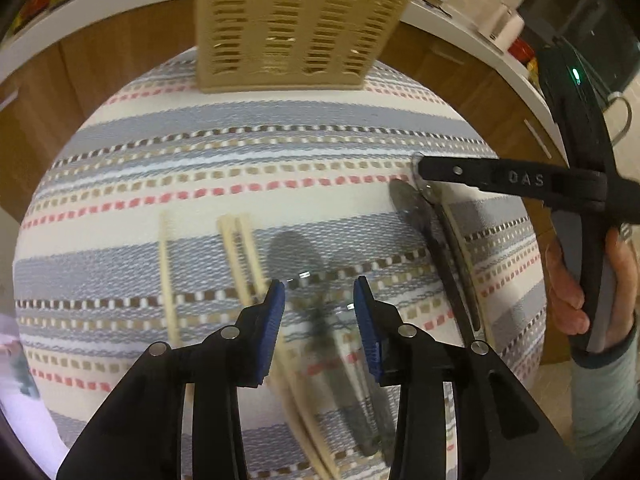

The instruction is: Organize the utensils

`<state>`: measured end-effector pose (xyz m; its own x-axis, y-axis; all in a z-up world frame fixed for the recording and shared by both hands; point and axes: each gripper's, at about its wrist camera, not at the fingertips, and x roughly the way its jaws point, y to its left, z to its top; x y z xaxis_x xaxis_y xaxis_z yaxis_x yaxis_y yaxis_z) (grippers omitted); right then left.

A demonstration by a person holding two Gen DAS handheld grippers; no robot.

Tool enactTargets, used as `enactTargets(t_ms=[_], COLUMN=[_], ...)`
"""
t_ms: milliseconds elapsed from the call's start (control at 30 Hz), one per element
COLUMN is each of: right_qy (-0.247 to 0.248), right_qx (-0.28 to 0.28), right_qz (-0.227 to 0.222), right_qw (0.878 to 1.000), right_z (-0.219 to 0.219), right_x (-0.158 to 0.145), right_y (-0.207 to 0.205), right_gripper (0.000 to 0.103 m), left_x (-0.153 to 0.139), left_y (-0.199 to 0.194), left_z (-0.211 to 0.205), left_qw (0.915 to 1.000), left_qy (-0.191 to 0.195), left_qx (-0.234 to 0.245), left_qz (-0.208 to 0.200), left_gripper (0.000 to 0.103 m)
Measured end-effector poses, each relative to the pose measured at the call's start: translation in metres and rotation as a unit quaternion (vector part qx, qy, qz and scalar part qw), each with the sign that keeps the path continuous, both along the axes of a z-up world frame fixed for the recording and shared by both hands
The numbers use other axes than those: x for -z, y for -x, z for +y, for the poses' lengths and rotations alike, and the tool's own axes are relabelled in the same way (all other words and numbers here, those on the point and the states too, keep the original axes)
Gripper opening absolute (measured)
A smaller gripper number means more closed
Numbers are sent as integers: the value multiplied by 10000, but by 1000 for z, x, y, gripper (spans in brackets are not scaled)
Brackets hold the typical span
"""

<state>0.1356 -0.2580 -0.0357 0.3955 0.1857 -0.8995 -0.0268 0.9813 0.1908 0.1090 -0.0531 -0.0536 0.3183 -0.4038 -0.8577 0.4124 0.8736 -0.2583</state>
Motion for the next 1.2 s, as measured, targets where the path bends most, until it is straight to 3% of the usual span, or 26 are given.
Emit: enactTargets(t_ms=[267, 433, 567, 767, 800, 933, 1000, 1200], right_qy=[253, 519, 577, 491, 456, 349, 292, 43], right_qx=[-26, -113, -163, -197, -202, -188, -193, -264], right_qz=[160, 188, 122, 4, -37, -137, -188, -363], right_qw=[9995, 9984, 9981, 9986, 9987, 9991, 9992, 9990], right_z=[14, 27, 31, 23, 20, 13, 9, -3], right_x=[5, 13, 11, 10, 9, 2, -1, -11], right_y=[-6, -6, -5, -1, -1, 0, 0, 1], right_gripper=[48, 47, 30, 30, 30, 30, 30, 30], left_x=[6, 9, 12, 23, 20, 14, 6, -23], left_y=[3, 6, 8, 14, 14, 11, 6, -8], left_z=[-41, -59, -74, -88, -88, -84, -74, -39], left_qw=[9978, 9946, 9921, 9895, 9902, 9922, 9956, 9972], left_qy=[-571, -911, -1117, -1307, -1255, -1064, -697, -106], left_qx=[24, 17, 86, 213, 204, 232, 183, -115], left_qz=[-326, -506, -571, -572, -581, -610, -601, -734], left_gripper=[50, 50, 48, 39, 31, 30, 30, 30])
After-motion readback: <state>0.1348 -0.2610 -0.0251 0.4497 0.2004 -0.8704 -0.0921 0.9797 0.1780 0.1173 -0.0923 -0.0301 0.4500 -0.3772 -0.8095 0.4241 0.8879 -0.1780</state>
